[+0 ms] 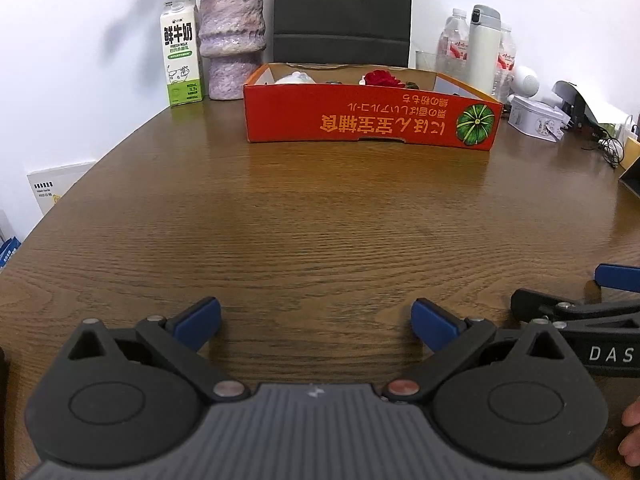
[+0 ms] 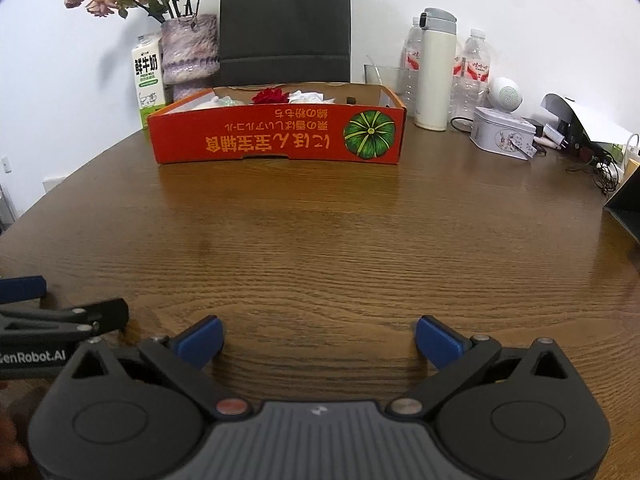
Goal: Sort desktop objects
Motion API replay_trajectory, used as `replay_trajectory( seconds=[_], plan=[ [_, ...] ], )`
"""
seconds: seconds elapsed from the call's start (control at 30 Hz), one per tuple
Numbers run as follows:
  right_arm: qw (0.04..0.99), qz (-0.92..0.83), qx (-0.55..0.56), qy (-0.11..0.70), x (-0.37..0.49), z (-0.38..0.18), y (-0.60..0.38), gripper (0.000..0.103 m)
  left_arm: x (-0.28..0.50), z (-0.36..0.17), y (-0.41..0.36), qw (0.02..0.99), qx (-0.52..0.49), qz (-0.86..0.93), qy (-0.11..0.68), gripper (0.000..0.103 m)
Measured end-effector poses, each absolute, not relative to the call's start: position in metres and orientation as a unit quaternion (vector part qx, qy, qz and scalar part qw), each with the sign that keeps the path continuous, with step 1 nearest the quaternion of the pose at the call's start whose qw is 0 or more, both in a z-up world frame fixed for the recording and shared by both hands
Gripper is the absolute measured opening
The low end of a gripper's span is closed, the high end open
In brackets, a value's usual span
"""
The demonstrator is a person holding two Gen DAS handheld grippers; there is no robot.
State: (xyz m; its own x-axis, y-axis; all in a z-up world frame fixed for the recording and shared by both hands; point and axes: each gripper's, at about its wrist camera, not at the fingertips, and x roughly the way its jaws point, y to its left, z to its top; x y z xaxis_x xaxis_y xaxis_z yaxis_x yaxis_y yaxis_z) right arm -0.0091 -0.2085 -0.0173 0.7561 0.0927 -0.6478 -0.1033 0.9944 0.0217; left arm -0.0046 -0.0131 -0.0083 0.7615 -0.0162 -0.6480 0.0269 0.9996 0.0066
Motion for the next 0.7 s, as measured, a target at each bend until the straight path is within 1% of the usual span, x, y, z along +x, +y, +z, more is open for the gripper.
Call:
replay_trajectory(
  seconds=[0.7],
  plan=[
    [0.937, 0.055, -0.009, 0.345, -0.0077, -0.0181, -0.2065, 0.103, -0.0031, -0.0076, -0.0110, 0.938, 0.008, -0.015, 0.346, 0.103]
  ],
)
